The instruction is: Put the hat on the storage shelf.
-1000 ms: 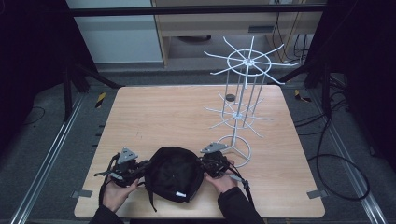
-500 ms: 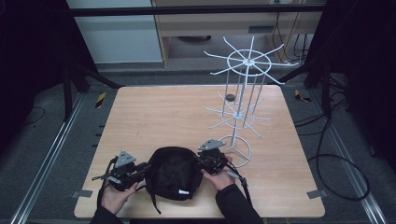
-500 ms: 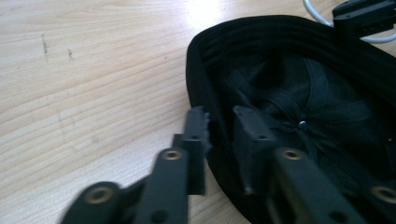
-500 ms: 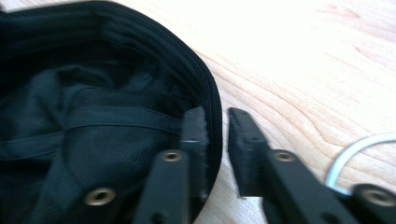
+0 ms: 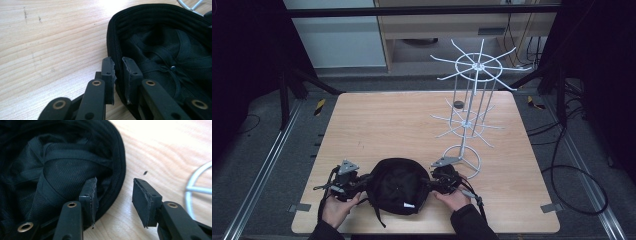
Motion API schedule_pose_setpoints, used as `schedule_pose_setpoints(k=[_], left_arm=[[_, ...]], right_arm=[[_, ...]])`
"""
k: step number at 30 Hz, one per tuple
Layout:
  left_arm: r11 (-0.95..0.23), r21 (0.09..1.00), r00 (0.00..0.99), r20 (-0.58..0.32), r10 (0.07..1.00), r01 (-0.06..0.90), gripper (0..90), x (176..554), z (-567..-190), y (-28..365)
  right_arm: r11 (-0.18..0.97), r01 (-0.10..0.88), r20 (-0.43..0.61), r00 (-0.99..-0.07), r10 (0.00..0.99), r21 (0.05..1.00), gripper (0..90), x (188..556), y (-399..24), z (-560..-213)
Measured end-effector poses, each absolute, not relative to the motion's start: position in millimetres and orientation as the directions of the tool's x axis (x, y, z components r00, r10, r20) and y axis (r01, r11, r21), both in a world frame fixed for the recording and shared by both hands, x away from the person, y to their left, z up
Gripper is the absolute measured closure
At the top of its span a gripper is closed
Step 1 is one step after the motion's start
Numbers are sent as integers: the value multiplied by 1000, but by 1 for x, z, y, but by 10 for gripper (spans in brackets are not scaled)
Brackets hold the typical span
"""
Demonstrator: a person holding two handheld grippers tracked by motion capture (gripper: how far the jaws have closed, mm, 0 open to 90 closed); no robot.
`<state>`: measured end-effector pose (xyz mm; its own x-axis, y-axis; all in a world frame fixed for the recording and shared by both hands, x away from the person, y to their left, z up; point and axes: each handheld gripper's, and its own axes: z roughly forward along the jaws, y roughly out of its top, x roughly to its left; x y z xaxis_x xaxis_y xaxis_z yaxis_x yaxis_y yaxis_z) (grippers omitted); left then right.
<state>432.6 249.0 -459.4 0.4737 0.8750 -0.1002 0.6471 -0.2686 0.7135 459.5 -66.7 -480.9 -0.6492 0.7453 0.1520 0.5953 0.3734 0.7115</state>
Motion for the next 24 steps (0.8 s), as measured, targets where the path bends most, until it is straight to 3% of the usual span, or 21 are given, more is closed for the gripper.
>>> schedule_pose_setpoints(k=[8, 18, 24], left_arm=[[-264, 709, 465, -102, 879, 654, 803, 432, -461, 250], [-244, 724, 471, -126, 873, 646, 780, 431, -459, 249], [-206, 773, 467, -130, 875, 600, 657, 426, -445, 251]], right_arm=[[352, 637, 202, -631, 748, 685, 815, 462, -63, -487], [336, 420, 60, -694, 718, 843, 839, 440, -66, -447], [359, 388, 15, -696, 718, 849, 839, 433, -62, -444]])
